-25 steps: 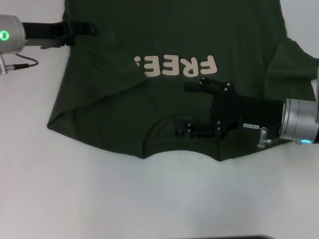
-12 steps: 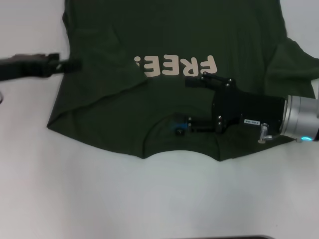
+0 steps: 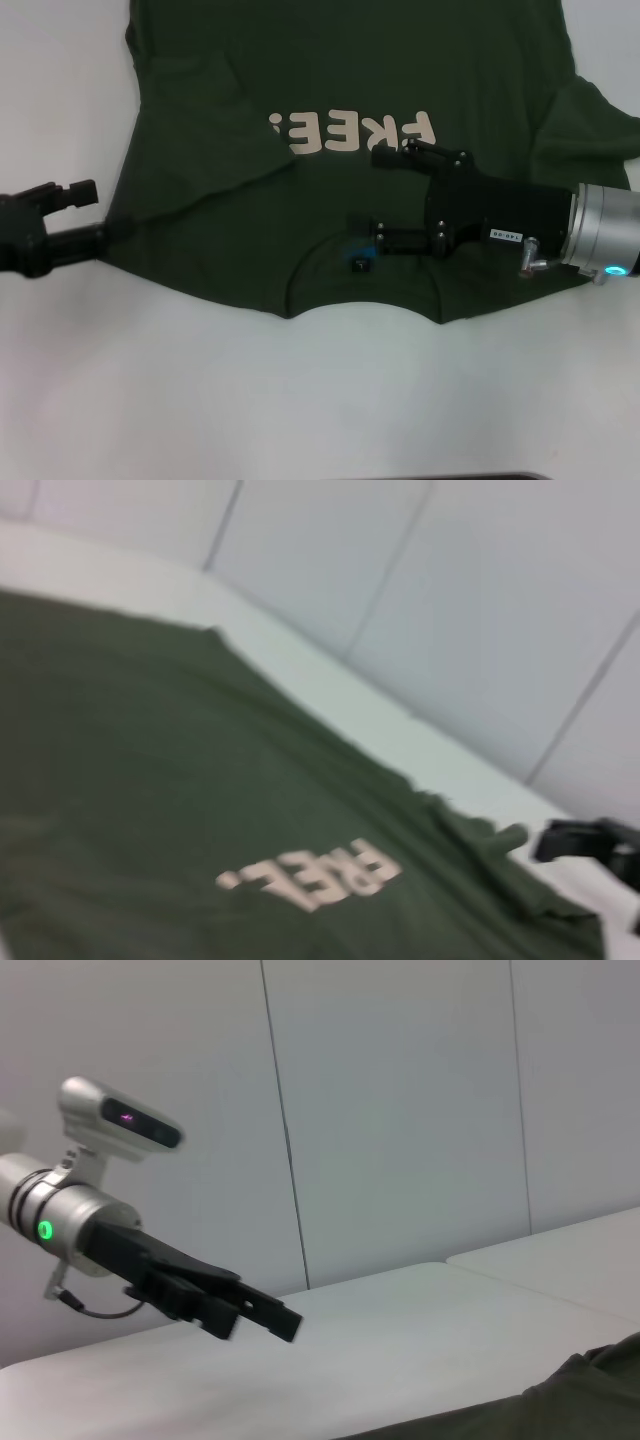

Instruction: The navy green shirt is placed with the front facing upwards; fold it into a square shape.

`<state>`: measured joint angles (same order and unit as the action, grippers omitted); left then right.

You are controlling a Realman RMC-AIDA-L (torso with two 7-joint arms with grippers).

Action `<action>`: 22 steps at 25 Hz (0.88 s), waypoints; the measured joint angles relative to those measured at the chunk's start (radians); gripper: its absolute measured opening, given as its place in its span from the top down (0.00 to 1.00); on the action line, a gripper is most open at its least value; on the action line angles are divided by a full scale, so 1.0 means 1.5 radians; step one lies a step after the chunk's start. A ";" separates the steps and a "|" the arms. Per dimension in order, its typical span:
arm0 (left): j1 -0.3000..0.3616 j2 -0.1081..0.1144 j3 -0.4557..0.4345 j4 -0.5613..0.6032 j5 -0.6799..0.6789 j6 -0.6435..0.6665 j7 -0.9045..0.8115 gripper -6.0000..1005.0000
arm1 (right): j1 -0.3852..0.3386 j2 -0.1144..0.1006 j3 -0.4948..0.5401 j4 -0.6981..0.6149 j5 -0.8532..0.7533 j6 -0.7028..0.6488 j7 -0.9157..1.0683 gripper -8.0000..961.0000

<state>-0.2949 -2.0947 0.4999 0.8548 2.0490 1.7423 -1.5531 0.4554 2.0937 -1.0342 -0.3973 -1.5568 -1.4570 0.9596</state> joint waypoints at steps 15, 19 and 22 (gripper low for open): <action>0.001 -0.033 -0.027 -0.037 -0.001 0.042 0.133 0.14 | -0.017 0.001 0.000 -0.001 0.053 -0.048 0.028 0.06; -0.001 -0.032 -0.033 -0.037 -0.002 0.047 0.133 0.14 | -0.038 -0.010 0.002 -0.043 0.048 -0.062 0.134 0.07; -0.002 -0.031 -0.040 -0.037 -0.003 0.041 0.135 0.14 | -0.068 -0.033 0.009 -0.090 0.043 -0.062 0.251 0.09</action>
<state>-0.2975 -2.1409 0.4403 0.7991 2.0446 1.8033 -1.3506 0.3529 2.0437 -1.0213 -0.5322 -1.4926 -1.5496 1.3366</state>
